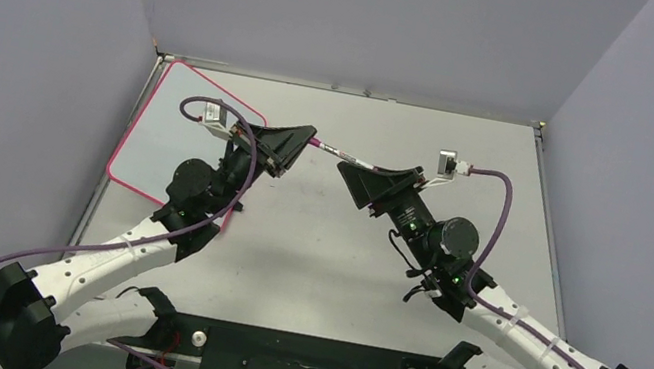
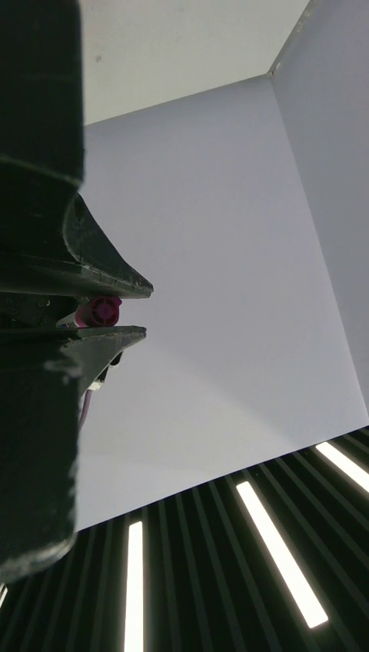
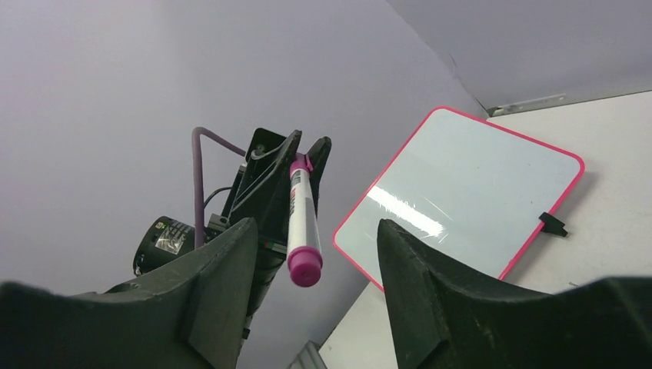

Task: Write a sentence on the whiteboard
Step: Pass from the left arm to the right

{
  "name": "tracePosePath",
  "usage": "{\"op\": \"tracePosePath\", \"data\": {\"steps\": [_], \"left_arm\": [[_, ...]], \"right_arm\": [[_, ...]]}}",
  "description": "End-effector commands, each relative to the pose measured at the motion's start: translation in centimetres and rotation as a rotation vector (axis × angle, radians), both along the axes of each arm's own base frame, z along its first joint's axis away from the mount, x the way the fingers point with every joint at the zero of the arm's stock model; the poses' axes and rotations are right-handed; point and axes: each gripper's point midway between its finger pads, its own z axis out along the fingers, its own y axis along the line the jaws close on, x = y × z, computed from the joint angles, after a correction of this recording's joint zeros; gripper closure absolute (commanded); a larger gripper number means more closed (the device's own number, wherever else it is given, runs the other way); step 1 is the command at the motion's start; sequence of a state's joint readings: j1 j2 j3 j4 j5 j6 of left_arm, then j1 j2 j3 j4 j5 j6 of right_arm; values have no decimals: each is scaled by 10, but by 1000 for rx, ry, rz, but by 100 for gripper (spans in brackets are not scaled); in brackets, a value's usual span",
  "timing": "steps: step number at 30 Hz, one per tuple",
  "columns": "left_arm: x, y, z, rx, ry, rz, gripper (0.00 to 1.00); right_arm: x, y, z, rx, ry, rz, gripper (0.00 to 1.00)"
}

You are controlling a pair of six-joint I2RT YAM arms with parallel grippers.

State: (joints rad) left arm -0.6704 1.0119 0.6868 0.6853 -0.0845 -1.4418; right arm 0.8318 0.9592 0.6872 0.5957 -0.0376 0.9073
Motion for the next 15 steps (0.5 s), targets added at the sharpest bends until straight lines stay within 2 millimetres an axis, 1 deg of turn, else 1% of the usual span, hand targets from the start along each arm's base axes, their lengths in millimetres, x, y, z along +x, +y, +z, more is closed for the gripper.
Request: {"op": "tracePosePath", "data": {"steps": [1, 8, 10, 15], "left_arm": [[-10, 4, 28, -90, -61, -6, 100], [-14, -1, 21, -84, -50, -22, 100], [-14, -2, 19, -81, -47, -26, 100], [-14, -3, 15, -72, -45, -31, 100]], "right_arm": [[-5, -1, 46, 96, -95, 17, 46], [3, 7, 50, 89, -95, 13, 52], [5, 9, 49, 87, -94, 13, 56], [8, 18, 47, 78, -90, 34, 63]]}}
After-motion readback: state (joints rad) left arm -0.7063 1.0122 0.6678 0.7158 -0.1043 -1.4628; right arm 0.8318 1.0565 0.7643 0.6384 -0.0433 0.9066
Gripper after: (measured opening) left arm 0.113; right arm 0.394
